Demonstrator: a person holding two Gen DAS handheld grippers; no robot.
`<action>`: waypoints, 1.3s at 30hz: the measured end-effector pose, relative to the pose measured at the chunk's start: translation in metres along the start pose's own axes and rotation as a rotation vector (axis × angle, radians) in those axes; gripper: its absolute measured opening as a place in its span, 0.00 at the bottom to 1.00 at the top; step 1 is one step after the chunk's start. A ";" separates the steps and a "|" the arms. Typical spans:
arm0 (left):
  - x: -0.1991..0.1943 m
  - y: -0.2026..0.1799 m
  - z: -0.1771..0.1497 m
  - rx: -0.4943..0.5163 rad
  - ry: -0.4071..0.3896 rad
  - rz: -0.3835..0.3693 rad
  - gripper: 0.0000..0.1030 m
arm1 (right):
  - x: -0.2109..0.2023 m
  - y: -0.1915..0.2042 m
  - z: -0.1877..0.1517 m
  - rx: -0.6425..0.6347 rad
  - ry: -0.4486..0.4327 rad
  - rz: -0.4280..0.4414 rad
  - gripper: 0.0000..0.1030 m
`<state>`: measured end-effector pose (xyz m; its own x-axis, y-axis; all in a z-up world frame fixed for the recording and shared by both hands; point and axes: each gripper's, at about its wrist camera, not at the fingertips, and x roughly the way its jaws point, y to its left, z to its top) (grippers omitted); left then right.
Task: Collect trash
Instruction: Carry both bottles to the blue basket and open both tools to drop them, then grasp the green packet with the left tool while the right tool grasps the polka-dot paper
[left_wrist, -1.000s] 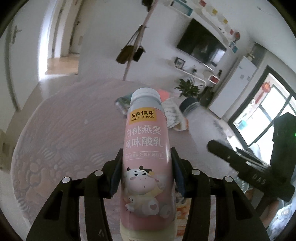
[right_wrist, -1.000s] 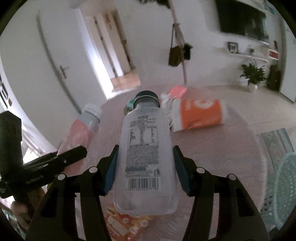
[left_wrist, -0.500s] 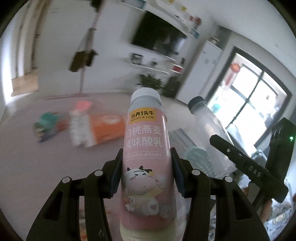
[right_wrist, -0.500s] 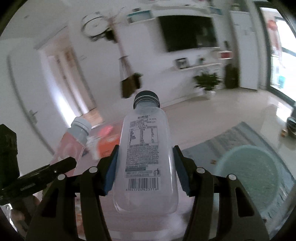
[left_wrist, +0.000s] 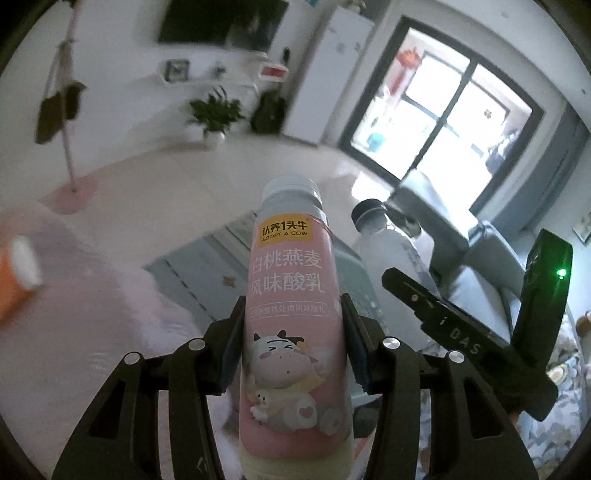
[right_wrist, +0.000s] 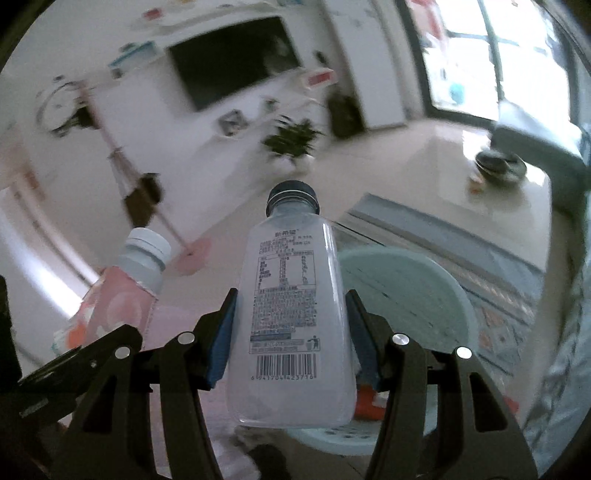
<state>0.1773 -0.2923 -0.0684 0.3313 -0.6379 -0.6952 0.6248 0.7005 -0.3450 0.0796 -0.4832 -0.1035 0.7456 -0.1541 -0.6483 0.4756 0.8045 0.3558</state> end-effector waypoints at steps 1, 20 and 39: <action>0.011 -0.001 0.001 -0.001 0.021 -0.010 0.45 | 0.005 -0.006 -0.002 0.015 0.008 -0.012 0.52; 0.033 -0.002 -0.010 -0.025 0.018 -0.058 0.61 | 0.024 -0.038 -0.007 0.061 0.039 -0.093 0.55; -0.157 0.097 -0.027 -0.177 -0.296 -0.044 0.61 | -0.041 0.143 -0.024 -0.316 -0.085 0.187 0.54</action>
<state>0.1665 -0.1155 -0.0094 0.5139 -0.7157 -0.4729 0.5194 0.6983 -0.4925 0.1057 -0.3480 -0.0427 0.8484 -0.0240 -0.5288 0.1701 0.9584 0.2294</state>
